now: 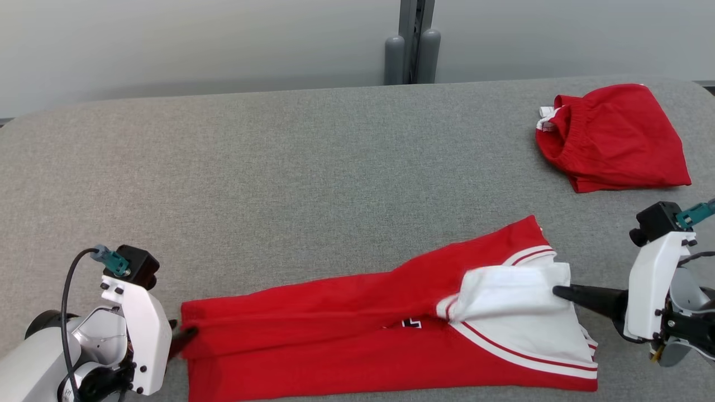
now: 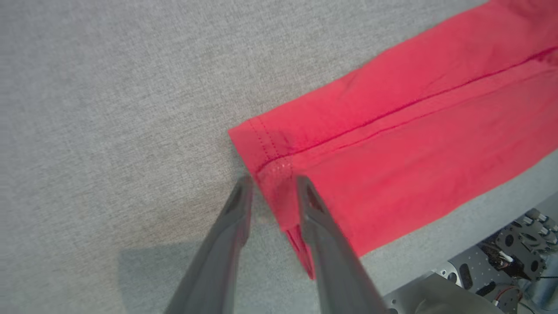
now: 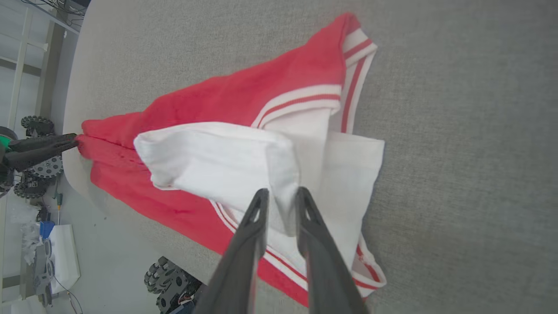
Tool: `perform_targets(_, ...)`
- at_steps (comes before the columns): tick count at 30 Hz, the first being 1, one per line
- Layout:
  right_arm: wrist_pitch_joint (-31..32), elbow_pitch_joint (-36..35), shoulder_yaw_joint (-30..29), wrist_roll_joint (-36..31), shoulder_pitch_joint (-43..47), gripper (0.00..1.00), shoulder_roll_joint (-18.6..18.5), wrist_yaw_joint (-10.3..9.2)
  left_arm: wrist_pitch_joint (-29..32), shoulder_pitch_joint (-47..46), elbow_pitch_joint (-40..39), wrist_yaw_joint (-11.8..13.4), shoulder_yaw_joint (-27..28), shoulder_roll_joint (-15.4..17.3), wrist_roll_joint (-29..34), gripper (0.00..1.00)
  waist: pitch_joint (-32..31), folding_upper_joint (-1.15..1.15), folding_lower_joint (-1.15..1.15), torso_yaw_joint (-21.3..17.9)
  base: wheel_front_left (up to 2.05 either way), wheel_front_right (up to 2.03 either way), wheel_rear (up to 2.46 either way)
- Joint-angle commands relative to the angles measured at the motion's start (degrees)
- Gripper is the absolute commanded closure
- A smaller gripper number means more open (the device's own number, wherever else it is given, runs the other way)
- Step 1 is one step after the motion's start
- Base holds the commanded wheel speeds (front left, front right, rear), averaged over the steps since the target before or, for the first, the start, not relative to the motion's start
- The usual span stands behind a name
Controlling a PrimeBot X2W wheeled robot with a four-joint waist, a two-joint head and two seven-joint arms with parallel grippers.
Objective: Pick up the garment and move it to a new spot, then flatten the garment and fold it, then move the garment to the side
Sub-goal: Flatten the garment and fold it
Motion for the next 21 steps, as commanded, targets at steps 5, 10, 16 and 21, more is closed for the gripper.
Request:
perform_targets(5,-0.47,-2.01,-0.8,0.77,3.27,0.0,-2.03,0.02,1.19,1.25,-0.96,0.36,0.23,0.83,-1.74,0.0,-0.97,0.0,0.0,0.13,0.0,0.0,0.0)
perform_targets(10,-1.07,-4.51,-1.25,1.46,6.02,0.0,-3.9,0.02,0.77,2.28,-2.34,1.62,0.98,1.96,-2.09,0.0,-1.5,0.0,0.0,0.25,0.0,0.0,0.0)
perform_targets(16,-5.12,-7.46,-3.44,1.55,9.0,0.0,-6.02,0.02,-2.08,3.5,-4.57,3.33,2.7,2.93,-2.11,0.0,-2.01,0.0,0.0,0.2,0.0,0.0,0.0)
perform_targets(21,-11.72,-8.66,-5.56,-0.72,11.42,0.0,-5.53,0.02,-8.16,5.16,-6.92,5.97,5.12,1.81,-1.59,0.0,-2.21,0.0,0.0,-0.03,0.0,0.0,0.0)
